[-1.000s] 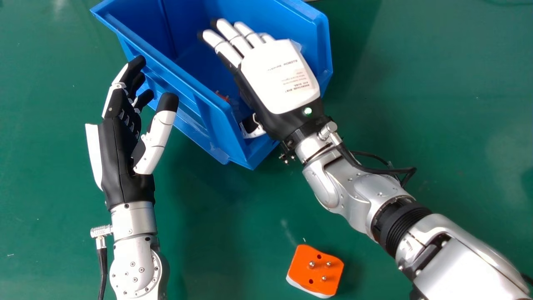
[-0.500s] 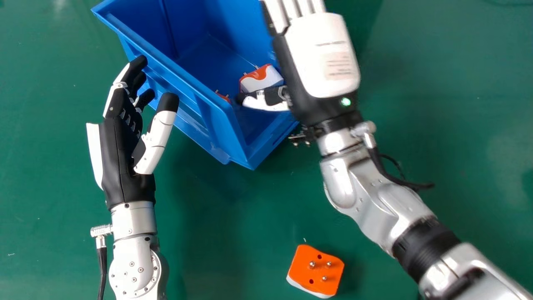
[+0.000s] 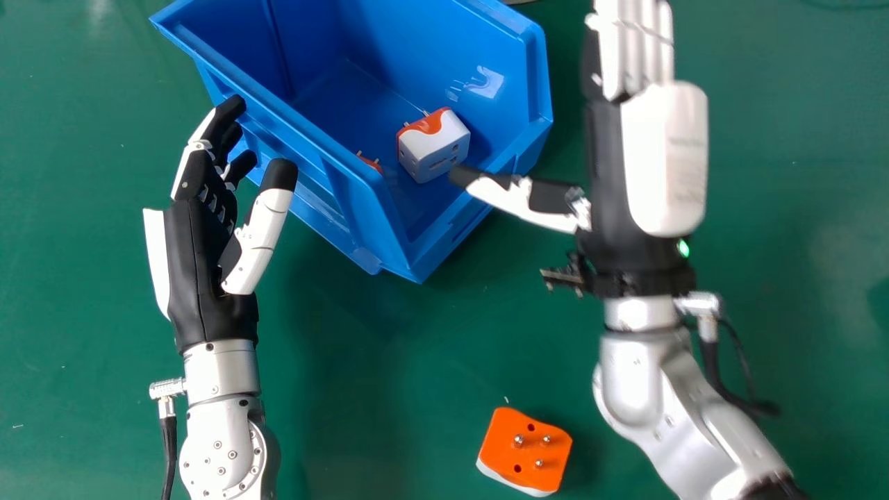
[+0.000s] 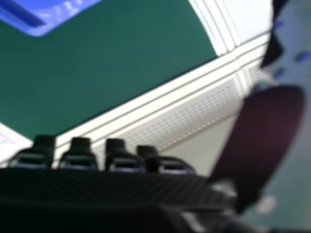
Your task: Pick all objects and put in blue box
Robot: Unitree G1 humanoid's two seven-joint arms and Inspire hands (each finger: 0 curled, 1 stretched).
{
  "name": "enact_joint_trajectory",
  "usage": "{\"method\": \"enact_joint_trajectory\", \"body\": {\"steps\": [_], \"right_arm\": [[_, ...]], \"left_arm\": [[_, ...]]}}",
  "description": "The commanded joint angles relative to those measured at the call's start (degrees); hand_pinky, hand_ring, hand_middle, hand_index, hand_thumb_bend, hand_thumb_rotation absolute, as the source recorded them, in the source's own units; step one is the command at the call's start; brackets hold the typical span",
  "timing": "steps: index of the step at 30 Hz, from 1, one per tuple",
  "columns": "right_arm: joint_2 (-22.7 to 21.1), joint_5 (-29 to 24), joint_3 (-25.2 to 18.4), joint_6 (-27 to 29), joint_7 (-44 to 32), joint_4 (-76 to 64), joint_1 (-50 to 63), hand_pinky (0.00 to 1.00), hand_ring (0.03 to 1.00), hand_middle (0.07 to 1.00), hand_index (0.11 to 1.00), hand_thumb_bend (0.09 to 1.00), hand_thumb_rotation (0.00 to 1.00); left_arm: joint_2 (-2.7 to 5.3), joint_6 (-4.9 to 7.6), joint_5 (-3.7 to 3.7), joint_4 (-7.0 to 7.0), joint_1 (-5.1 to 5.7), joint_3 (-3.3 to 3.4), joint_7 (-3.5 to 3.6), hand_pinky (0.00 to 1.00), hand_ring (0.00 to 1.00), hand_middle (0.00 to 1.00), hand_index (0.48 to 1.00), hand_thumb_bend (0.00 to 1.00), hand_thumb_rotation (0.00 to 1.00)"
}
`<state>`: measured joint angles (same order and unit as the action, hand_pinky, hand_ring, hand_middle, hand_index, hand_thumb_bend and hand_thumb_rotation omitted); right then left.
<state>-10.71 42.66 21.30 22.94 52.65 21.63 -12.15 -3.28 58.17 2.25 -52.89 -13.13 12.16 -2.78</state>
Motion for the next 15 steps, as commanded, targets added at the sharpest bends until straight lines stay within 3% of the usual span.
{"method": "enact_joint_trajectory", "body": {"steps": [1,10,15], "right_arm": [[-0.61,-1.41,-1.54,3.21,0.84,-2.27,2.00,0.94,0.985,0.991,0.991,0.795,0.26],[-1.02,-10.35,-5.27,11.38,-8.08,-5.39,12.47,0.85,0.933,0.949,0.956,0.779,0.30],[-0.35,-15.09,-6.51,16.03,-13.25,-5.29,16.23,0.82,0.905,0.927,0.931,0.780,0.32]], "left_arm": [[0.00,1.14,0.02,1.47,0.65,-0.30,0.19,0.86,0.90,0.90,0.809,0.84,0.60],[-0.11,0.97,-0.79,2.48,1.95,-0.60,0.02,0.86,0.90,0.90,0.806,0.84,0.60],[-0.06,0.98,0.13,3.19,2.72,-0.77,1.19,0.85,0.90,0.90,0.808,0.83,0.60]]}}
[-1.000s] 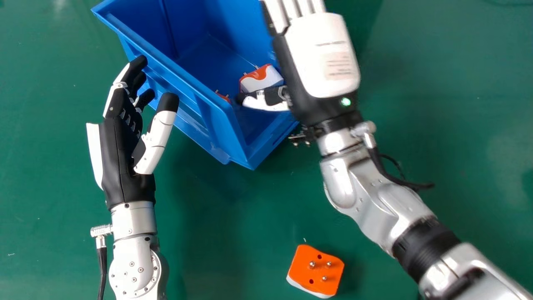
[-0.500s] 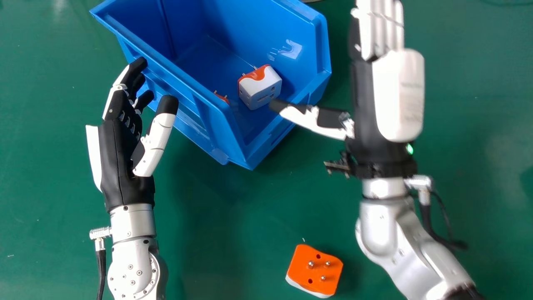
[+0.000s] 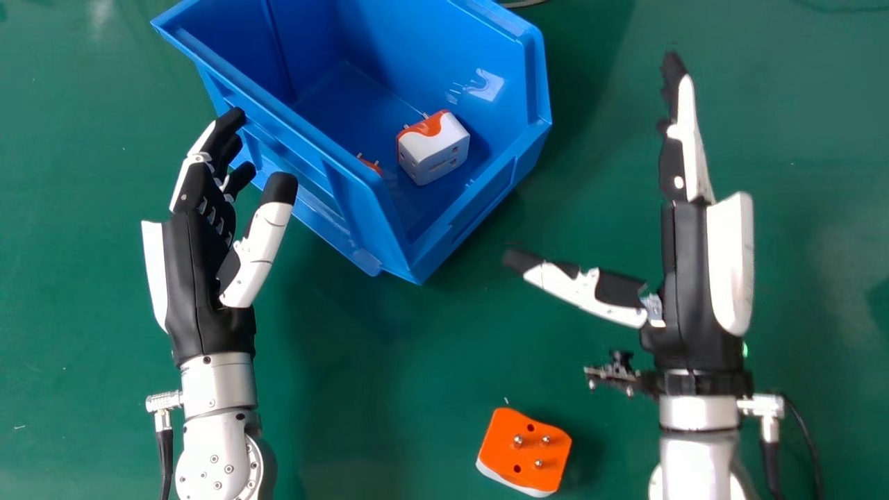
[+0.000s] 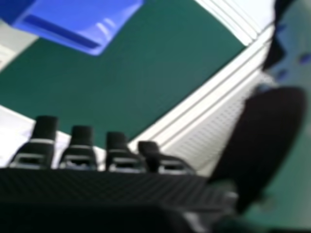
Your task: Pick all objects and put in blue box
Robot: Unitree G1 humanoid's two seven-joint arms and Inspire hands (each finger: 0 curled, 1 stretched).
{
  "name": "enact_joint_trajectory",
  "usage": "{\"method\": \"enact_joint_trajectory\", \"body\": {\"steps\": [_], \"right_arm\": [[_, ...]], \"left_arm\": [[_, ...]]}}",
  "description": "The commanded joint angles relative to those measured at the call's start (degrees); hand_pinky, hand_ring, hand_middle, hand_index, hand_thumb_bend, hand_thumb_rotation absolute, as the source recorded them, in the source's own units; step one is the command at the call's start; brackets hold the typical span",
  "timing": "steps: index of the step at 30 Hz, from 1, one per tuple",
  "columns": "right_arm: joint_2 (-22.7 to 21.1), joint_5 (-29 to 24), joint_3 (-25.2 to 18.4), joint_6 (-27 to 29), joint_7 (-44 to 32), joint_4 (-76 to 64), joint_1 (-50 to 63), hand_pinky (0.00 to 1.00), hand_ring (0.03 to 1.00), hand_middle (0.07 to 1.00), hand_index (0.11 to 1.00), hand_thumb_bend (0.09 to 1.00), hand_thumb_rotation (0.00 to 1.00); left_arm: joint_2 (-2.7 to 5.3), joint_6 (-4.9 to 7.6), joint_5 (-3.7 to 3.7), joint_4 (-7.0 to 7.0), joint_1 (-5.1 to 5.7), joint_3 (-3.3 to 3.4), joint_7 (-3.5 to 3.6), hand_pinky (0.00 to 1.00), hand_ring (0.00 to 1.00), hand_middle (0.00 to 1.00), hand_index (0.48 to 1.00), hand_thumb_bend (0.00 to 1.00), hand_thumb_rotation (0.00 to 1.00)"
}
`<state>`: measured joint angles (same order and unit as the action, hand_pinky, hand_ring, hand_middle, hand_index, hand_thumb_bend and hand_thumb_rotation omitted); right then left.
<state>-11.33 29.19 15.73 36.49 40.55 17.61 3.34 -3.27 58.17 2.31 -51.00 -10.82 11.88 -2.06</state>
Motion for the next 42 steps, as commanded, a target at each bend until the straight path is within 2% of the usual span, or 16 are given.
{"method": "enact_joint_trajectory", "body": {"steps": [1,3,7,11,13,16,19,22,25,28,31,36,40,42], "right_arm": [[0.51,-2.68,-1.11,3.28,-2.25,-1.11,1.24,0.81,0.897,0.919,0.924,0.785,0.33],[0.77,-3.87,-1.42,4.32,-4.26,-0.77,2.44,0.77,0.867,0.895,0.903,0.800,0.35],[0.20,-4.27,-1.85,6.44,-7.52,1.80,4.49,0.72,0.830,0.869,0.882,0.814,0.39],[-0.21,-5.56,-2.93,6.59,-11.07,2.25,7.08,0.70,0.820,0.859,0.871,0.818,0.38],[-1.32,-5.91,-3.53,6.86,-13.31,2.67,7.87,0.70,0.815,0.855,0.865,0.825,0.39],[-3.81,-6.14,-4.21,6.12,-17.69,2.09,9.17,0.70,0.815,0.855,0.864,0.824,0.41],[-5.77,-9.02,-4.60,6.44,-23.26,1.43,10.12,0.71,0.818,0.856,0.866,0.825,0.43],[-7.13,-9.55,-5.29,6.65,-26.45,0.72,10.89,0.71,0.813,0.850,0.864,0.833,0.43],[-7.82,-6.20,-6.02,5.68,-26.29,-0.97,11.74,0.71,0.808,0.844,0.856,0.845,0.44],[-8.17,-4.10,-6.37,5.13,-26.55,-2.34,12.61,0.74,0.818,0.847,0.849,0.847,0.44],[-8.66,-2.09,-6.42,3.10,-27.78,-4.94,13.77,0.76,0.832,0.855,0.851,0.845,0.44],[-8.96,2.74,-6.00,-2.20,-29.12,-9.94,15.20,0.79,0.874,0.885,0.870,0.849,0.45],[-9.00,4.82,-5.34,-4.38,-29.83,-12.18,15.78,0.80,0.887,0.893,0.876,0.855,0.46],[-8.98,5.88,-5.01,-5.42,-30.12,-13.41,16.09,0.80,0.889,0.894,0.877,0.851,0.46]], "left_arm": [[-0.09,0.97,0.08,1.44,0.51,-0.49,0.60,0.86,0.90,0.90,0.808,0.83,0.59],[-0.06,0.93,0.14,1.73,0.79,-0.50,0.91,0.86,0.90,0.90,0.809,0.82,0.59],[0.20,0.74,0.86,2.05,1.12,-0.47,1.56,0.86,0.90,0.90,0.809,0.82,0.59],[0.13,0.32,2.21,2.42,1.40,-0.40,2.91,0.87,0.91,0.90,0.810,0.82,0.58],[0.10,0.25,2.45,2.40,1.45,-0.39,3.21,0.87,0.91,0.91,0.813,0.83,0.58],[0.09,0.61,2.09,2.09,1.41,-0.39,3.04,0.88,0.91,0.91,0.814,0.83,0.58],[-0.19,0.34,1.80,2.33,1.56,-0.43,3.03,0.87,0.91,0.91,0.813,0.82,0.58],[-0.33,0.35,1.62,2.32,1.51,-0.39,2.85,0.87,0.91,0.91,0.813,0.82,0.59],[-0.37,0.46,1.41,2.15,1.46,-0.39,2.67,0.87,0.91,0.91,0.812,0.82,0.59],[-0.33,0.40,1.49,2.18,1.35,-0.49,2.78,0.86,0.91,0.90,0.809,0.82,0.59],[-0.46,0.51,1.03,2.01,1.09,-0.52,2.44,0.86,0.91,0.90,0.808,0.82,0.59],[-0.33,0.21,1.38,2.10,0.97,-0.59,2.84,0.86,0.90,0.90,0.807,0.82,0.59],[-0.18,0.06,1.36,2.26,0.93,-0.66,2.82,0.85,0.90,0.90,0.808,0.82,0.59],[-0.20,0.18,1.15,2.02,0.78,-0.62,2.58,0.86,0.90,0.90,0.808,0.82,0.59]]}}
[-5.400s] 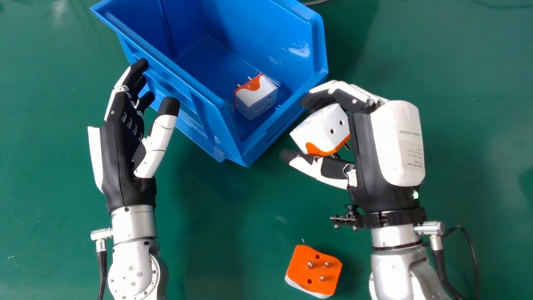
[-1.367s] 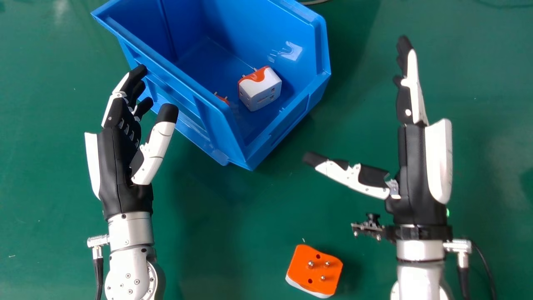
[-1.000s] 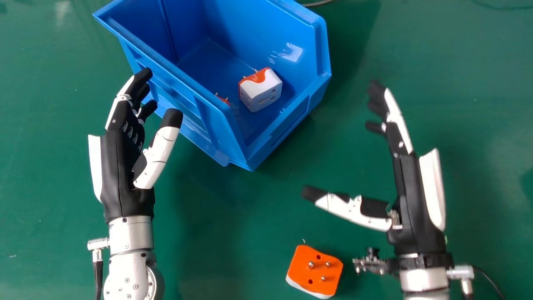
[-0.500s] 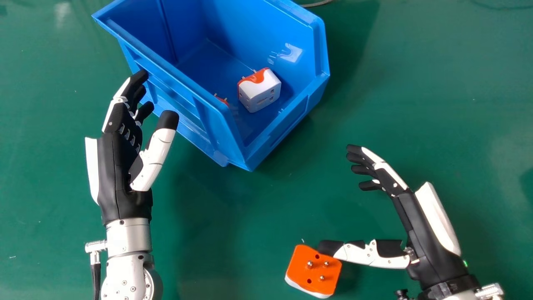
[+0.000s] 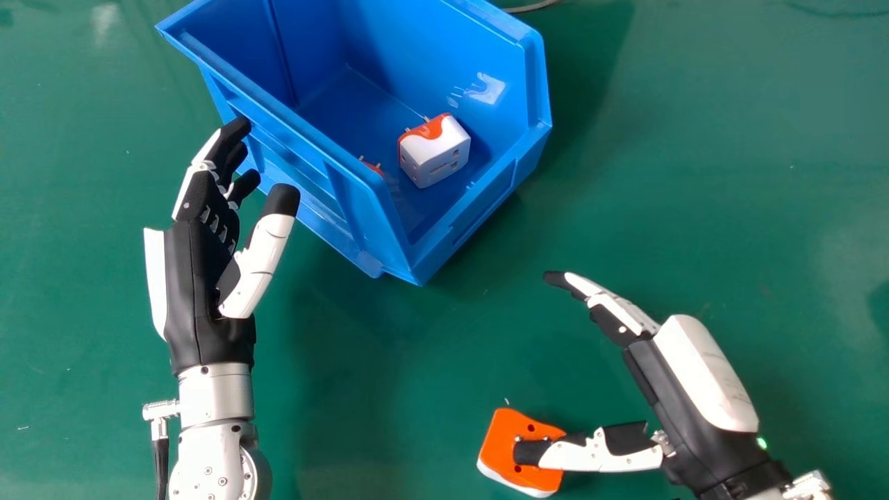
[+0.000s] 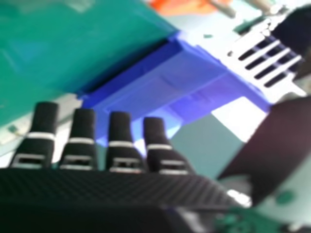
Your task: Pick all objects and put in blue box
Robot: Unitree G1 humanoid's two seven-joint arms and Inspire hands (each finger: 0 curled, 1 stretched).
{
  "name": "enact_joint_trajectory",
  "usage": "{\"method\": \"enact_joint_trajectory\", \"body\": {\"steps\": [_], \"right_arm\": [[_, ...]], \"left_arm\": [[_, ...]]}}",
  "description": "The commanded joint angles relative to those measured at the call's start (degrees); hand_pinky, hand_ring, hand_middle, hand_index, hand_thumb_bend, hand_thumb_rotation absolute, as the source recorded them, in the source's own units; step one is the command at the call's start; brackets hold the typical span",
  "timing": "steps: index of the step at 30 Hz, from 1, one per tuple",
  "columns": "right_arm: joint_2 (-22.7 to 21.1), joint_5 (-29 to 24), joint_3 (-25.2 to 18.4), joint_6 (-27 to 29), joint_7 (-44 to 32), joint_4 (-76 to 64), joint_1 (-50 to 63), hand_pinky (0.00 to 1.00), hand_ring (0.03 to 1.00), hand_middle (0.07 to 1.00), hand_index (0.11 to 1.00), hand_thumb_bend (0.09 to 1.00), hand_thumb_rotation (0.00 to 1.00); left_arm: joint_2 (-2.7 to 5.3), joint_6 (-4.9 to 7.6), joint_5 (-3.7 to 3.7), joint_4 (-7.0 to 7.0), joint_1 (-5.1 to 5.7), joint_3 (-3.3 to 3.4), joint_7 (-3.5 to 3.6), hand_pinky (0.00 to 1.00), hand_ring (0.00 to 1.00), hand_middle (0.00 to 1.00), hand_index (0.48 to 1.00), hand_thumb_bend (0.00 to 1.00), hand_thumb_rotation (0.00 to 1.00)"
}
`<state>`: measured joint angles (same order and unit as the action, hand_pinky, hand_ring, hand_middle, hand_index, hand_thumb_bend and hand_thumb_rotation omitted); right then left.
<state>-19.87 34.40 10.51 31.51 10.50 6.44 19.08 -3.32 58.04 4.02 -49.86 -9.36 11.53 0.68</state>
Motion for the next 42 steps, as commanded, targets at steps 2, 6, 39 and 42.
{"method": "enact_joint_trajectory", "body": {"steps": [2,6,39,42], "right_arm": [[-0.47,1.82,0.48,-1.79,-0.45,-3.70,0.72,0.79,0.891,0.895,0.880,0.844,0.47],[-0.56,3.34,1.21,-3.26,-0.73,-5.17,0.93,0.78,0.882,0.889,0.878,0.842,0.53],[-0.32,14.78,6.86,-23.97,-9.59,-19.37,5.09,0.77,0.903,0.909,0.869,0.802,0.26],[-0.57,15.57,7.28,-24.91,-9.61,-19.88,5.18,0.75,0.900,0.908,0.861,0.806,0.20]], "left_arm": [[-0.15,0.33,-0.94,0.88,-0.73,-0.27,-0.57,0.86,0.90,0.90,0.807,0.83,0.59],[-0.12,0.31,-1.53,0.96,-0.84,-0.33,-1.10,0.85,0.89,0.90,0.806,0.83,0.60],[-0.16,-0.06,-1.35,1.09,-1.37,-0.32,-1.56,0.83,0.88,0.89,0.804,0.84,0.61],[-0.29,0.05,-1.49,0.95,-1.19,-0.26,-1.55,0.84,0.89,0.89,0.803,0.85,0.60]]}}
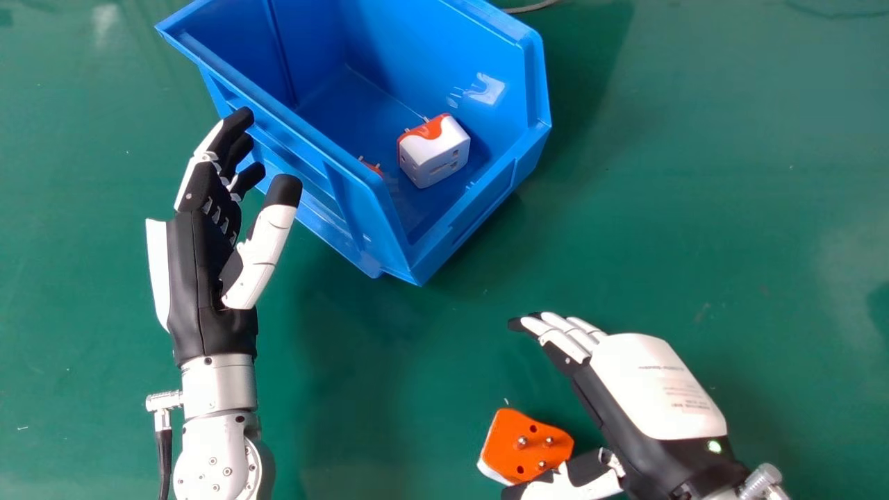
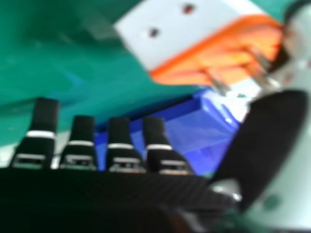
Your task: Pick all objects and put in blue box
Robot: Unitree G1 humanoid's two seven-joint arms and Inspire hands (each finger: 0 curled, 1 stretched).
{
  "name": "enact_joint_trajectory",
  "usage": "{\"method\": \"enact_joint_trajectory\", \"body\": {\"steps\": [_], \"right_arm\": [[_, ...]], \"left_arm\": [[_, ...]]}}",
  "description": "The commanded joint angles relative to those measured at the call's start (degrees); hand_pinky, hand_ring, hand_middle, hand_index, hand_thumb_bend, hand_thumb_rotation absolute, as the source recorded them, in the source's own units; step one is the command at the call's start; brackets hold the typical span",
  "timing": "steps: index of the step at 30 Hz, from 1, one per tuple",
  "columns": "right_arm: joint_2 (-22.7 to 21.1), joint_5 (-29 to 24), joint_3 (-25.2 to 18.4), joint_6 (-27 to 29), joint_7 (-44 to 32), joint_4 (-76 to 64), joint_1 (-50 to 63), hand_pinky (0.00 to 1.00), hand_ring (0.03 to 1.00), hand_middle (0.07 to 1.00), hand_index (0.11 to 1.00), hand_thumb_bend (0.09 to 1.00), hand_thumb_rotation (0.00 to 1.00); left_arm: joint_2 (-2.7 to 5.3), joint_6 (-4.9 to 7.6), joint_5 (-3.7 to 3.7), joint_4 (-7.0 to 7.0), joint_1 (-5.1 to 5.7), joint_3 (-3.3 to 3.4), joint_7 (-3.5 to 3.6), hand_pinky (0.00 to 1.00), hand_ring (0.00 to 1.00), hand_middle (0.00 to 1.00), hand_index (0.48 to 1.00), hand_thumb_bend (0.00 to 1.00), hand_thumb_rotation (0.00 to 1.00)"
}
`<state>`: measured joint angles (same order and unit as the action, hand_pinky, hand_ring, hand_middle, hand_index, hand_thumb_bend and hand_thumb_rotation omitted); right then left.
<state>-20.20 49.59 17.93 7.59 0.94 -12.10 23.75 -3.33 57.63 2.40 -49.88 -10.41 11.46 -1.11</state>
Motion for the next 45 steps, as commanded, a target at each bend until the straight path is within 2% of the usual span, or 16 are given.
{"method": "enact_joint_trajectory", "body": {"steps": [1,4,11,17,19,23,27,29,32,36,37,39,41,45], "right_arm": [[-0.28,0.50,-0.03,-1.15,0.04,-1.42,0.56,0.75,0.900,0.908,0.861,0.806,0.20],[-0.05,-0.38,0.06,-2.23,-0.71,-1.64,0.80,0.73,0.893,0.904,0.852,0.817,0.16],[0.03,-0.45,0.36,-3.38,-0.46,-1.78,0.74,0.74,0.896,0.906,0.836,0.807,0.08],[0.19,-0.08,0.87,-4.42,-0.58,-1.67,0.22,0.72,0.895,0.904,0.819,0.795,0.02],[0.18,-0.16,1.05,-3.56,0.90,-0.89,-0.14,0.72,0.895,0.903,0.813,0.786,0.01],[-0.24,0.98,1.84,-0.97,5.11,1.30,-1.36,0.69,0.879,0.891,0.793,0.785,0.01],[-0.22,1.05,2.63,2.81,10.76,4.03,-2.56,0.63,0.809,0.836,0.736,0.770,0.00],[-0.29,1.20,3.02,4.41,12.97,4.89,-2.94,0.59,0.763,0.804,0.706,0.742,0.00],[-0.50,1.78,3.47,5.05,14.28,5.41,-3.25,0.56,0.717,0.770,0.676,0.706,0.00],[-0.85,6.60,5.13,2.87,13.37,4.10,-3.93,0.52,0.670,0.737,0.650,0.653,0.00],[-0.83,8.40,5.83,2.01,12.82,3.58,-4.10,0.49,0.652,0.718,0.636,0.577,0.00],[-0.70,10.53,6.78,0.59,11.69,2.77,-4.29,0.46,0.644,0.705,0.628,0.523,0.00],[-0.52,11.34,7.63,-0.38,9.69,1.89,-4.54,0.46,0.643,0.696,0.622,0.513,0.00],[-0.35,12.49,9.16,-1.10,8.46,1.78,-5.31,0.46,0.647,0.690,0.576,0.508,0.05]], "left_arm": [[-0.32,0.54,0.00,0.95,-0.10,-0.19,0.17,0.84,0.89,0.89,0.803,0.85,0.60],[-0.29,0.51,-0.32,1.17,0.08,-0.21,-0.15,0.84,0.89,0.89,0.801,0.85,0.60],[-0.29,0.64,0.22,0.90,-0.07,-0.16,0.33,0.83,0.89,0.89,0.800,0.84,0.60],[-0.50,0.39,0.05,0.74,-0.29,-0.05,0.15,0.83,0.89,0.89,0.800,0.85,0.60],[-0.52,0.30,-0.22,0.86,-0.28,-0.07,-0.10,0.84,0.89,0.89,0.801,0.85,0.61],[-0.46,0.14,-0.28,0.96,-0.39,-0.18,-0.10,0.84,0.89,0.89,0.802,0.84,0.61],[-0.36,0.23,-0.35,0.86,-0.46,-0.19,-0.27,0.84,0.89,0.89,0.802,0.85,0.61],[-0.32,0.21,-0.09,0.92,-0.41,-0.18,-0.08,0.83,0.89,0.89,0.801,0.85,0.61],[-0.24,0.24,-0.34,0.87,-0.39,-0.15,-0.41,0.84,0.89,0.89,0.801,0.85,0.60],[-0.16,0.41,-0.19,0.86,-0.34,-0.16,-0.39,0.84,0.89,0.89,0.799,0.85,0.60],[-0.11,0.38,-0.16,0.90,-0.31,-0.16,-0.38,0.84,0.89,0.89,0.800,0.86,0.60],[-0.06,0.38,-0.24,0.95,-0.26,-0.19,-0.46,0.84,0.89,0.89,0.800,0.86,0.60],[-0.15,0.59,-0.56,0.87,-0.22,-0.25,-0.59,0.84,0.89,0.89,0.801,0.86,0.60],[-0.10,0.41,-0.30,1.01,-0.10,-0.23,-0.45,0.83,0.89,0.89,0.801,0.85,0.60]]}}
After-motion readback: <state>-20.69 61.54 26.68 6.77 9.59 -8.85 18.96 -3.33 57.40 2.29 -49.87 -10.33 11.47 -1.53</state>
